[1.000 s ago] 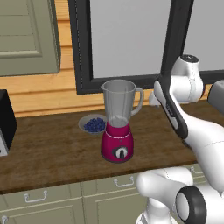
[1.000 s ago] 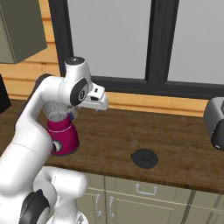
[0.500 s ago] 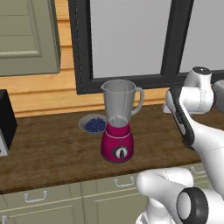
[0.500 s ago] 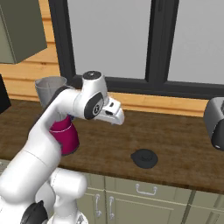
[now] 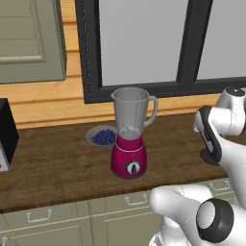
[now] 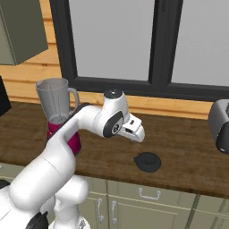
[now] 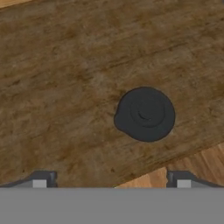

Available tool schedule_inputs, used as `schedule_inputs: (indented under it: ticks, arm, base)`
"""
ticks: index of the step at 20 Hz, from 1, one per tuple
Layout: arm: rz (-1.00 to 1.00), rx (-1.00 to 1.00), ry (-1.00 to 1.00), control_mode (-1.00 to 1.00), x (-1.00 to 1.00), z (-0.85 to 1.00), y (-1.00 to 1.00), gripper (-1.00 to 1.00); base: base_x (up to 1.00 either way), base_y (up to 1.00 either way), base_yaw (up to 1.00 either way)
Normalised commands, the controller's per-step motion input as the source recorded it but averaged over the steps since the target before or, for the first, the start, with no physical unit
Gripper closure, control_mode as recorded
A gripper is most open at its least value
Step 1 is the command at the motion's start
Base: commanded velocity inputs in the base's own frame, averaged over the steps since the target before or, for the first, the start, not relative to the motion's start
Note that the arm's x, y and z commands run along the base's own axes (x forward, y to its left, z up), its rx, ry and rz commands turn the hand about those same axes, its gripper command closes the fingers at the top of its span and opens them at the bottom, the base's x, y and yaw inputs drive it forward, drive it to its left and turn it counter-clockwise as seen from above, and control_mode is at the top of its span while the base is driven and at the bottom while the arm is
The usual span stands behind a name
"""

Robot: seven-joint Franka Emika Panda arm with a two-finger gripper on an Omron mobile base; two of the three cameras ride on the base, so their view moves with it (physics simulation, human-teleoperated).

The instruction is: Close the lid blender by securely placing the lid on top.

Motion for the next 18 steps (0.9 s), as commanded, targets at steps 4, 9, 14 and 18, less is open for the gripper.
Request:
schedule_inputs:
  ticks: [4, 9, 14, 18]
  arm:
    - [-0.01, 0.00, 0.00, -1.00, 0.00, -0.28, -0.64, -1.00]
    - [0.00, 0.00, 0.03, -1.00, 0.00, -0.30, -0.63, -1.00]
    - [0.00, 0.00, 0.02, -1.00, 0.00, -0.33, -0.50, -1.00]
    - [0.00, 0.00, 0.00, -1.00, 0.00, -0.29, -0.17, -1.00]
  base:
    - [0.00, 0.00, 0.00]
    - [0.00, 0.00, 0.00]
    - [0.00, 0.00, 0.00]
    - [0.00, 0.00, 0.00]
